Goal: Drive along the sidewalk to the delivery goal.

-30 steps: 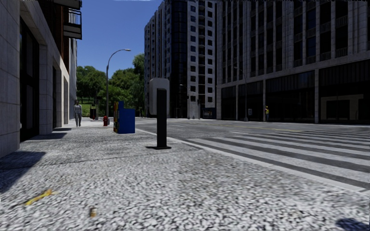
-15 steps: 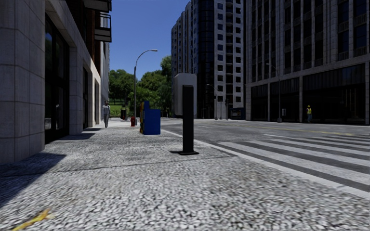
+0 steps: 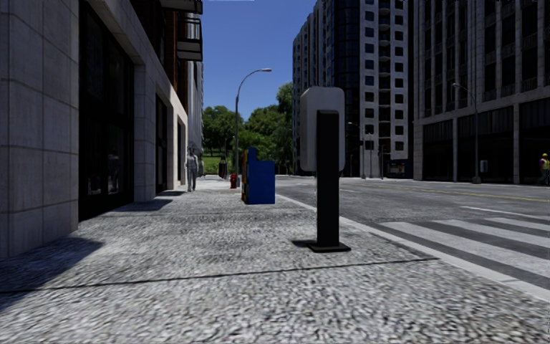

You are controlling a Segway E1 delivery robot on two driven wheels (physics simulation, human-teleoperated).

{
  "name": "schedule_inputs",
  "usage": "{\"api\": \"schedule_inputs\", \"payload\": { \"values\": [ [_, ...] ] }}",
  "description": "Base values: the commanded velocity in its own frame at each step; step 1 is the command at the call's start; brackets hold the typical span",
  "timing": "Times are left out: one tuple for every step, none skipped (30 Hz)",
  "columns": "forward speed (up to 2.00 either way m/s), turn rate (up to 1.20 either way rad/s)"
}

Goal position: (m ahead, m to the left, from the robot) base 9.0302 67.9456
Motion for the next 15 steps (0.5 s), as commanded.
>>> {"api": "schedule_inputs", "payload": {
  "values": [
    [2.0, 0.43],
    [2.0, 0.44],
    [2.0, 0.46],
    [2.0, 0.46],
    [2.0, 0.47],
    [2.0, 0.47],
    [2.0, 0.47],
    [2.0, 0.47],
    [2.0, 0.47],
    [2.0, 0.47],
    [2.0, 0.47],
    [2.0, 0.47],
    [2.0, 0.47],
    [2.0, 0.47],
    [2.0, 0.47]
  ]
}}
